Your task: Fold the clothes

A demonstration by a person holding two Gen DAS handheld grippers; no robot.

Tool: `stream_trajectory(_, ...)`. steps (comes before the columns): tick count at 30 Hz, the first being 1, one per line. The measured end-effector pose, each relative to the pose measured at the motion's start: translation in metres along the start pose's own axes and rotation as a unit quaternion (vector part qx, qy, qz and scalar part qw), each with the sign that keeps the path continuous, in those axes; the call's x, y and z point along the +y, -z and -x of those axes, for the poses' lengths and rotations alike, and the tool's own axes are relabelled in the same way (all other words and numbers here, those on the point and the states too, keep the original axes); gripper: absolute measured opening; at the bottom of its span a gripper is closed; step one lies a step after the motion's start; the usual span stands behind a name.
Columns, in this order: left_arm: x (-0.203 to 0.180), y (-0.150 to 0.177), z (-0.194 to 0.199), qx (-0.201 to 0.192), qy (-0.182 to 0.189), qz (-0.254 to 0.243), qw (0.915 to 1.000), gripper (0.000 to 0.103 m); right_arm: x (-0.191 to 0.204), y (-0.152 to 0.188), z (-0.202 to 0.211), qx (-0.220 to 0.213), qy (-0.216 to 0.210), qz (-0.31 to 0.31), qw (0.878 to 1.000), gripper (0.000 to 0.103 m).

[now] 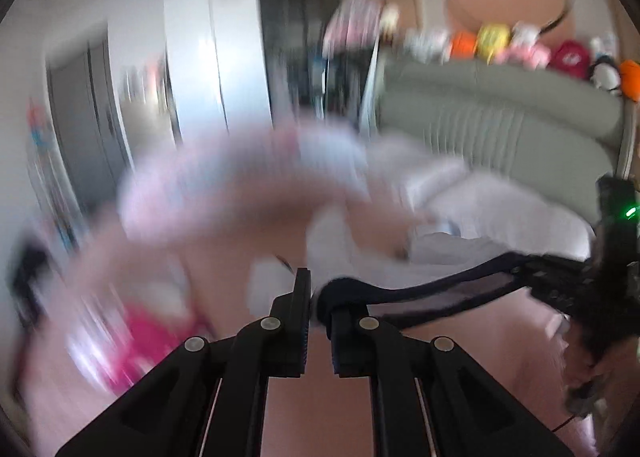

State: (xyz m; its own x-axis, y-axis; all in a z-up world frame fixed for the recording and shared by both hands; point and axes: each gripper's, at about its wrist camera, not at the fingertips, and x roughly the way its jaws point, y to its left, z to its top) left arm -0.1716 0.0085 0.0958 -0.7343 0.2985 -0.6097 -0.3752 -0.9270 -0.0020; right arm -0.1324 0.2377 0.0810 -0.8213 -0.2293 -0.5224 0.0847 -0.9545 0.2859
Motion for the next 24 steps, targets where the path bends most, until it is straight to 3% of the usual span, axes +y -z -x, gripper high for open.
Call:
stream_trajectory(2, 0.002, 0.066, -0.062, 0.086, 0.012, 0.045, 0.9952, 0.007, -0.025, 0.074, -0.058, 0.105, 0.023, -0.029, 0.994, 0.006)
stream_trajectory(4, -0.004, 0.136, -0.118, 0.180, 0.010, 0.068, 0.9813, 0.007, -0.047, 0.147, -0.107, 0.211, 0.045, -0.061, 0.975, 0.006)
stream_trajectory(7, -0.017, 0.195, -0.144, 0.240, 0.025, 0.076, 0.9676, 0.007, -0.063, 0.213, -0.132, 0.296, 0.046, -0.095, 0.949, 0.006)
stream_trajectory(10, -0.027, 0.226, -0.143, 0.262, 0.055, 0.085, 0.9599, 0.007, -0.051, 0.224, -0.121, 0.287, 0.059, -0.023, 0.956, 0.007)
stream_trajectory(12, -0.035, 0.237, -0.134, 0.263, 0.082, 0.081, 0.9579, 0.007, -0.042, 0.222, -0.115, 0.299, 0.066, 0.024, 0.952, 0.012)
stream_trajectory(15, -0.029, 0.242, -0.116, 0.260, 0.125, 0.094, 0.9527, 0.009, -0.043, 0.217, -0.104, 0.304, 0.055, 0.020, 0.951, 0.012)
stream_trajectory(18, -0.011, 0.239, -0.093, 0.233, 0.167, 0.135, 0.9486, 0.016, -0.051, 0.199, -0.082, 0.273, 0.008, 0.001, 0.962, 0.017)
stream_trajectory(20, 0.002, 0.234, -0.081, 0.210, 0.180, 0.158, 0.9479, 0.041, -0.054, 0.182, -0.067, 0.255, -0.043, -0.008, 0.966, 0.021)
stream_trajectory(23, 0.026, 0.234, -0.074, 0.176, 0.167, 0.213, 0.9465, 0.046, -0.058, 0.151, -0.048, 0.216, -0.111, -0.028, 0.970, 0.029)
stream_trajectory(24, 0.035, 0.235, -0.078, 0.174, 0.143, 0.229, 0.9470, 0.046, -0.057, 0.142, -0.051, 0.199, -0.105, -0.033, 0.974, 0.034)
